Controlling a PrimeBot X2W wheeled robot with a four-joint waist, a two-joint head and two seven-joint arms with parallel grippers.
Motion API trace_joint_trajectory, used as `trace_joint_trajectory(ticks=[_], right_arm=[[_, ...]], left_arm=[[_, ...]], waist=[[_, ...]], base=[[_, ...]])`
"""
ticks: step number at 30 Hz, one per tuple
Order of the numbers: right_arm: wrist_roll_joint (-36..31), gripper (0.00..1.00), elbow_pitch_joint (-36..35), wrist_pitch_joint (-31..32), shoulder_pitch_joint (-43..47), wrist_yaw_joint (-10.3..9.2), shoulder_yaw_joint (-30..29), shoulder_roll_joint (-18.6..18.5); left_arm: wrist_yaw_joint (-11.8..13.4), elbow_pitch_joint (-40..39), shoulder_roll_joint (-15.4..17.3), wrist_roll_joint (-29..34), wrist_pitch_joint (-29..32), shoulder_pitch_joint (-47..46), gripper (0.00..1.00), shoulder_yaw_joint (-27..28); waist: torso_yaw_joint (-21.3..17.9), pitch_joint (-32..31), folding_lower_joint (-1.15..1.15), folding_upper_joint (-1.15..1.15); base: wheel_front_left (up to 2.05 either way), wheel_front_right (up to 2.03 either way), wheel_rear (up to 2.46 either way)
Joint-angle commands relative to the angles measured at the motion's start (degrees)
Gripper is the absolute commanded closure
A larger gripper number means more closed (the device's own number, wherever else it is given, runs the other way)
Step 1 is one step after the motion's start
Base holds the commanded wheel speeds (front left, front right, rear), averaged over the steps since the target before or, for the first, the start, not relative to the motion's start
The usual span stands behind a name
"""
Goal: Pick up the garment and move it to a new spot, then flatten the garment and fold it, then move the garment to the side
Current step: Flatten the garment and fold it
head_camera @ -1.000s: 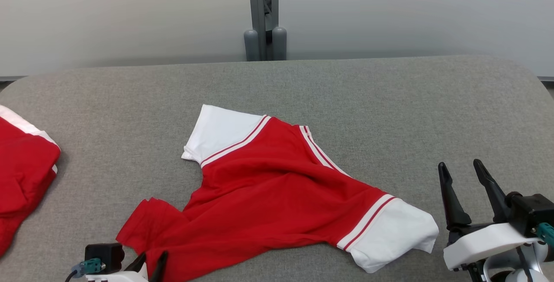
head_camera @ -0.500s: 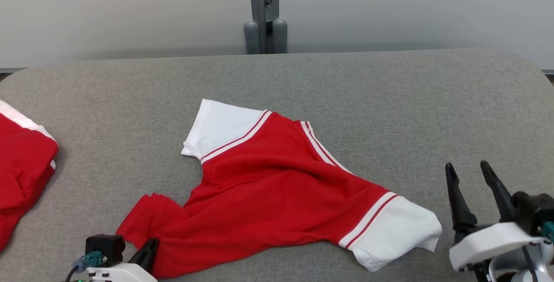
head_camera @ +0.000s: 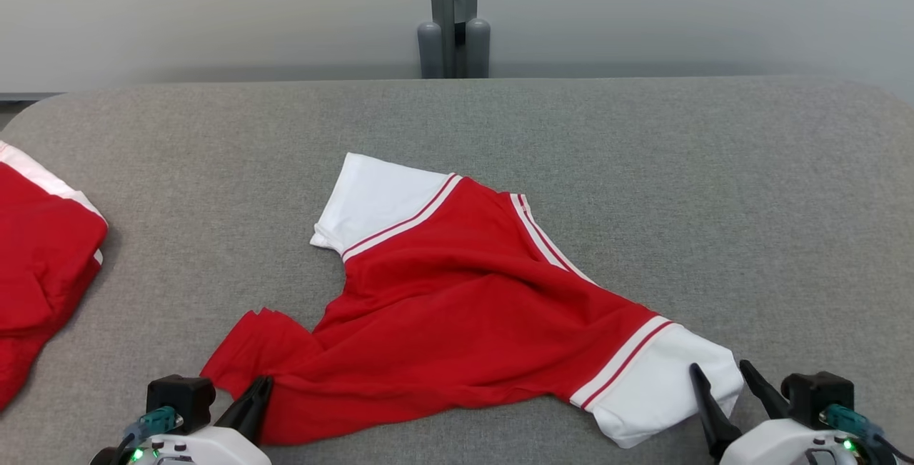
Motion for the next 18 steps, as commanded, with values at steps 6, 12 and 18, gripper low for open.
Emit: trace_joint_trajectory(ticks=[6, 12, 18], right_arm=[[2.33, 0.42, 6.31, -1.7, -3.9, 0.1, 2.45, -0.78], [4.33, 1.0, 5.89, -3.98, -3.7, 0.1, 2.23, -1.57], [4.75, 1.0, -2.86, -5.59, -3.38, 0.1, 1.34, -2.35]], left_arm=[[0.42, -0.78, 0.05, 0.71, -0.12, -1.01, 1.0, -0.28], [1.4, -2.28, 0.19, 1.44, -2.28, -1.43, 1.0, 0.94], [3.75, -6.37, 1.86, 3.09, -4.99, -2.81, 1.0, 3.56]], waist=[[1.01, 0.33, 0.0, 0.0], [1.68, -0.32, 0.0, 0.0], [0.56, -1.23, 0.0, 0.0]], base=[[0.0, 0.0, 0.0], [0.0, 0.0, 0.0], [0.0, 0.0, 0.0]])
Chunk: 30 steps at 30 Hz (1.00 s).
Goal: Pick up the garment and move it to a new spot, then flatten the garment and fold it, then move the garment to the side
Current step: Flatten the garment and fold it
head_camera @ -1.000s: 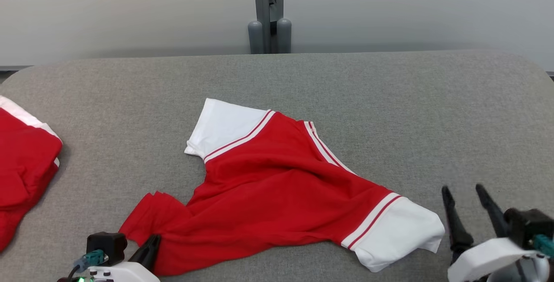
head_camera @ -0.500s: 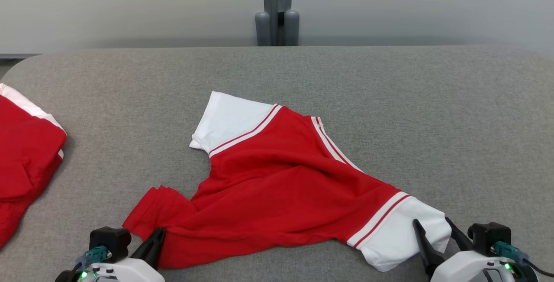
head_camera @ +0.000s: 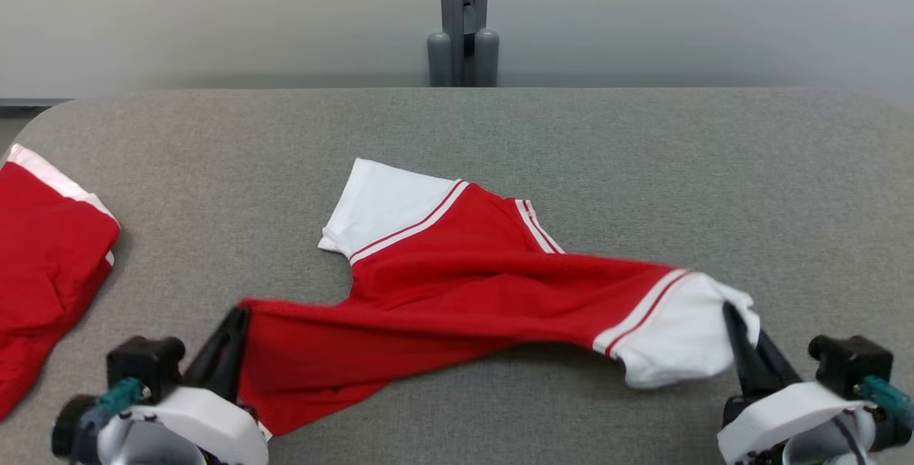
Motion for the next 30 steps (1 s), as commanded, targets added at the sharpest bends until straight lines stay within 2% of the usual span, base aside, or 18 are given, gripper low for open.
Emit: trace_joint_trajectory(ticks=[1, 12, 20, 26, 30], right_arm=[[0.38, 1.0, -2.94, -0.38, -0.21, 0.1, -0.26, -0.57], [-0.43, 1.0, -23.26, 1.75, -6.56, 0.06, -2.36, -1.96], [-1.95, 1.0, -33.26, 4.72, -8.53, 0.06, -2.57, -2.39], [-2.3, 1.0, -38.55, 6.89, -8.61, 0.06, -2.88, -1.99], [-1.37, 1.0, -38.18, 7.45, -10.45, 0.06, -2.84, -2.24]], left_arm=[[0.89, -1.28, 1.16, 0.92, -0.61, -1.48, 1.0, 1.03], [4.11, -12.64, 4.96, 5.12, -1.15, -9.28, 1.0, 5.57], [6.43, -19.46, 7.28, 8.94, -0.02, -13.24, 1.0, 6.69], [7.61, -24.22, 8.17, 10.0, 1.29, -14.65, 1.0, 7.45], [7.1, -24.55, 8.32, 9.68, 1.43, -16.23, 1.0, 8.01]], waist=[[-0.61, -0.35, 0.0, 0.0], [-2.67, -1.56, 0.0, 0.0], [-3.12, -1.82, 0.0, 0.0], [-3.25, -1.24, 0.0, 0.0], [-3.68, -0.39, 0.0, 0.0]], base=[[0.0, 0.0, 0.0], [0.0, 0.0, 0.0], [0.0, 0.0, 0.0], [0.0, 0.0, 0.0], [0.0, 0.0, 0.0]])
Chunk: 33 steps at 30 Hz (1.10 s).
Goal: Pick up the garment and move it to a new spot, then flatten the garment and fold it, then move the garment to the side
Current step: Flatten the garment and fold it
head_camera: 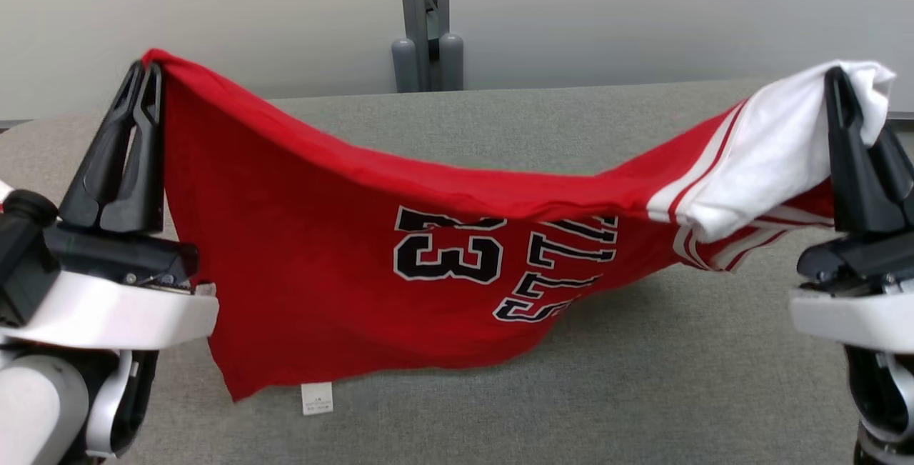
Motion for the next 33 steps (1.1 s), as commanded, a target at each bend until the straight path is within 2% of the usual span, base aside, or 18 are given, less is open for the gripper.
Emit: trace_joint_trajectory(ticks=[1, 3, 6, 9, 16, 20, 26, 29, 33], right_arm=[[0.68, 1.0, 0.69, 0.0, -1.44, 0.02, -0.23, -0.41], [1.92, 1.0, 3.09, -0.22, -4.43, 0.02, 0.85, -0.84], [3.54, 1.0, 8.48, -1.29, -11.02, 0.02, 2.79, -2.26], [4.91, 1.0, 16.04, -2.2, -18.91, 0.02, 4.79, -3.94], [8.57, 1.0, 36.89, -5.6, -40.23, 0.02, 11.6, -6.55], [10.85, 1.0, 48.71, -10.57, -52.39, 0.02, 15.65, -7.23], [12.84, 1.0, 63.92, -16.29, -67.99, 0.02, 20.46, -8.7], [12.63, 1.0, 69.04, -17.26, -74.03, 0.02, 20.98, -8.45], [13.03, 1.0, 73.36, -17.47, -77.44, 0.02, 22.28, -7.48]], left_arm=[[-0.45, 0.12, 0.06, -0.11, -0.1, -1.34, 1.0, 0.26], [-1.2, 1.25, 0.08, -0.53, 0.1, -2.79, 1.0, 0.6], [-3.75, 3.74, -0.2, -2.03, 0.69, -6.01, 1.0, 0.71], [-7.34, 8.37, -1.54, -3.64, 1.34, -11.23, 1.0, -0.04], [-15.77, 26.03, -6.81, -5.83, 3.02, -28.11, 1.0, -1.98], [-19.35, 36.07, -10.39, -4.85, 2.22, -37.86, 1.0, -3.2], [-23.71, 51.08, -17.69, -4.32, -1.73, -51.32, 1.0, -4.3], [-25.58, 57.38, -21.01, -4.04, -4.39, -56.86, 1.0, -4.65], [-27.61, 64.21, -24.02, -3.61, -7.9, -61.03, 1.0, -5.39]], waist=[[-0.38, 0.61, 0.0, 0.0], [-1.26, 1.55, 0.0, 0.0], [-2.63, 3.23, 0.0, 0.0], [-3.11, 4.81, 0.0, 0.0], [-3.64, 9.55, 0.0, 0.0], [-2.1, 11.79, 0.0, 0.0], [2.11, 13.62, 0.0, 0.0], [3.82, 14.84, 0.0, 0.0], [5.14, 16.86, 0.0, 0.0]], base=[[0.0, 0.0, 0.0], [0.0, 0.0, 0.0], [0.0, 0.0, 0.0], [0.0, 0.0, 0.0], [0.0, 0.0, 0.0], [0.0, 0.0, 0.0], [0.0, 0.0, 0.0], [0.0, 0.0, 0.0], [0.0, 0.0, 0.0]])
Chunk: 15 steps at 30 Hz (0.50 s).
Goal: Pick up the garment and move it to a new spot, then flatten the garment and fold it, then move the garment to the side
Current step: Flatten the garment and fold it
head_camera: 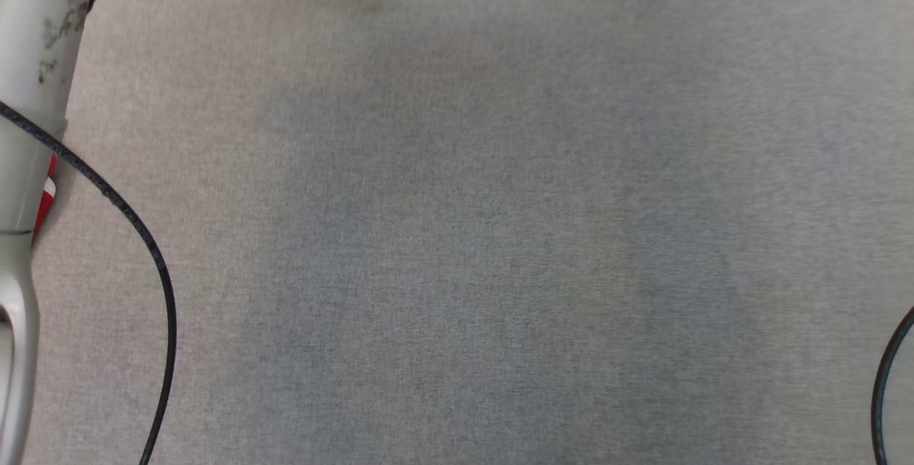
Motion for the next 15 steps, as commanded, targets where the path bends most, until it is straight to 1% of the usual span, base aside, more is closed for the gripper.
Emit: trace_joint_trajectory(ticks=[1, 5, 7, 9, 12, 15], right_arm=[[0.77, 1.0, 0.79, -0.19, 0.17, 0.04, 0.06, 0.25], [2.89, 1.0, 1.15, -0.19, 3.67, 0.03, 1.93, -0.56], [4.15, 1.0, -0.5, -0.19, 6.28, 0.03, 2.44, -1.25], [5.46, 1.0, -2.57, -0.2, 10.54, 0.04, 3.14, -1.92], [8.64, 1.0, -6.86, -0.2, 17.89, 0.03, 3.58, -2.83], [11.9, 1.0, -10.81, -0.2, 25.51, 0.03, 3.94, -4.2]], left_arm=[[-0.57, 1.57, -0.68, 0.86, -1.07, -0.4, 1.0, -0.7], [-1.91, 3.92, -2.55, 1.44, -3.96, 1.62, 1.0, -1.8], [-2.03, 3.94, -3.1, 1.98, -4.85, 4.41, 1.0, -2.37], [-1.66, 2.78, -3.85, 1.72, -5.49, 8.11, 1.0, -2.18], [-0.6, -0.55, -3.58, 1.9, -5.79, 15.13, 1.0, -1.46], [1.51, -7.22, -2.75, 2.8, -5.84, 23.22, 1.0, 0.69]], waist=[[1.13, 1.98, 0.0, 0.0], [2.17, 4.81, 0.0, 0.0], [2.29, 5.87, 0.0, 0.0], [2.45, 6.15, 0.0, 0.0], [2.21, 6.29, 0.0, 0.0], [1.85, 5.66, 0.0, 0.0]], base=[[0.0, 0.0, 0.0], [0.0, 0.0, 0.0], [0.0, 0.0, 0.0], [0.0, 0.0, 0.0], [0.0, 0.0, 0.0], [0.0, 0.0, 0.0]])
